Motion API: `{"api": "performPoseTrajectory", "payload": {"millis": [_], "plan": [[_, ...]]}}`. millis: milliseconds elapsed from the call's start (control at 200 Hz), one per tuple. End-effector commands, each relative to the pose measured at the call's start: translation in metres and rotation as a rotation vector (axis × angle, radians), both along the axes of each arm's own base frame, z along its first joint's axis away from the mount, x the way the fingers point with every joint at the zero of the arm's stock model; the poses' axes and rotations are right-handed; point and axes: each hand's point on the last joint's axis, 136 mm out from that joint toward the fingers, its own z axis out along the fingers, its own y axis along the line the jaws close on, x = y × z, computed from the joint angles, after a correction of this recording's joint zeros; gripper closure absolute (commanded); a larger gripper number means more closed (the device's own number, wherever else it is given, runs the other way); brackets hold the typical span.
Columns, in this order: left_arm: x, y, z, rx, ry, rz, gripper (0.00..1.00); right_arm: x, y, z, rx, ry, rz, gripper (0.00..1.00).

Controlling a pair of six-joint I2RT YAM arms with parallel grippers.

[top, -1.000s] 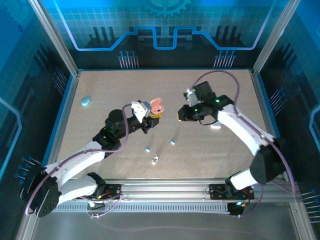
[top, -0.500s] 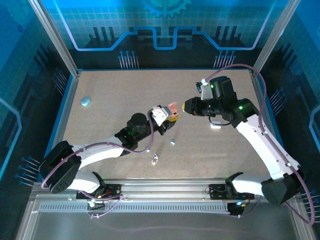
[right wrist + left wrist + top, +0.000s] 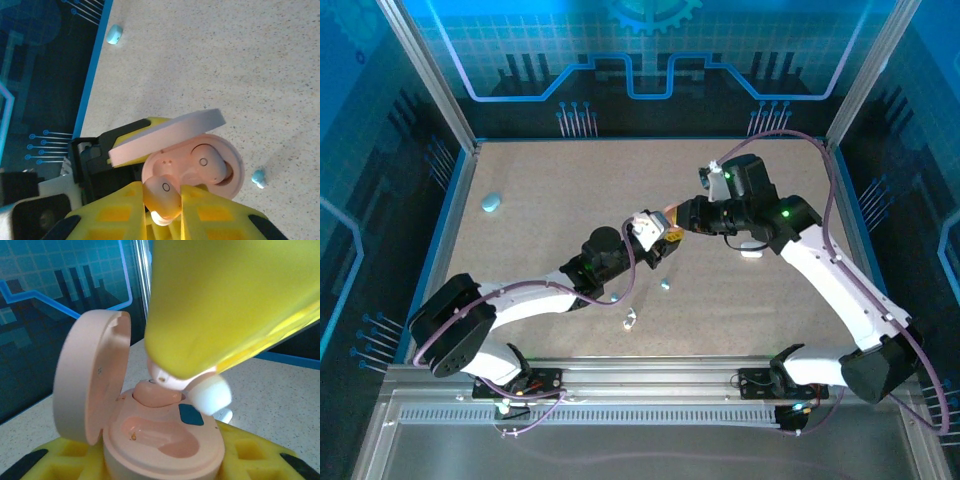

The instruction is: Insert wireless bluetooth earbuds into charging case

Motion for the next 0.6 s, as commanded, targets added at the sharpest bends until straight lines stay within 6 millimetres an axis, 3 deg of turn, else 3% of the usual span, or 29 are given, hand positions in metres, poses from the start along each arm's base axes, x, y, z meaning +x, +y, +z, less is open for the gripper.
{"api": "performPoseTrajectory", "payload": {"millis": [0, 595], "plan": [[0.0016, -0.0067, 0.0321, -0.087, -0.052, -0.003, 0.63, 0.0029, 0.0014, -0.0023, -0.019, -0.001, -0.023, 0.78], [-0.0018, -0.0131, 0.0325, -0.095, -0.051, -0.024, 0.63, 0.0080, 0.0070, -0.0027, -0.047, -0.031, -0.031, 0.79]]}}
